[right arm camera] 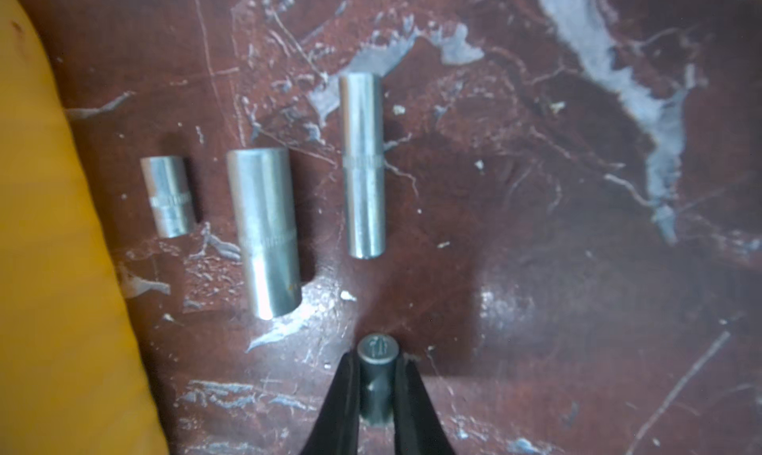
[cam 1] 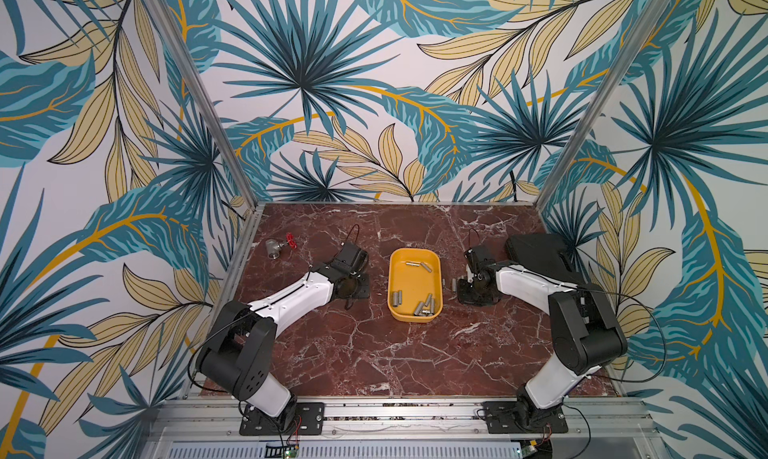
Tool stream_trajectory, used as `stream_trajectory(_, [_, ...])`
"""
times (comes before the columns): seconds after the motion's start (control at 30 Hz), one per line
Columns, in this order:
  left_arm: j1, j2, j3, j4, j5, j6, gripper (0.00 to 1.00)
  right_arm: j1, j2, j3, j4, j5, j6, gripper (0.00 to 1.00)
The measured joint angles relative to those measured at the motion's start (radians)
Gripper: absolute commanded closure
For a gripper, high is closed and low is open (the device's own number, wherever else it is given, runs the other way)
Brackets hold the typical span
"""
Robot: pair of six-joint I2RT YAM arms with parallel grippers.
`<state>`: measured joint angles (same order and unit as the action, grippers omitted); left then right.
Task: Take out the socket from the storage box
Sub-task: Place the socket head at the center of the board.
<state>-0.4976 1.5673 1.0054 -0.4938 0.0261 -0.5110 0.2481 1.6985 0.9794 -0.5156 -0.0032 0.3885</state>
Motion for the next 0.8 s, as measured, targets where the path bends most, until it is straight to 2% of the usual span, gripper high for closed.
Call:
stream_trajectory(0.2, [-0.017,0.002,0.000,0.004,0.000,-0.015,0.58,-0.001,0.000,0.000,-0.001,0.003,-0.003,0.73])
stream_trajectory(0.33, [-0.024,0.002,0.005,0.003,0.000,-0.018,0.57,-0.002,0.000,0.000,-0.002,0.003,-0.003,0.70])
stream_trajectory(0.8, [-0.072,0.058,0.172,-0.019,0.001,0.006,0.56,-0.002,-0.043,0.020,-0.018,-0.002,-0.003,0.68])
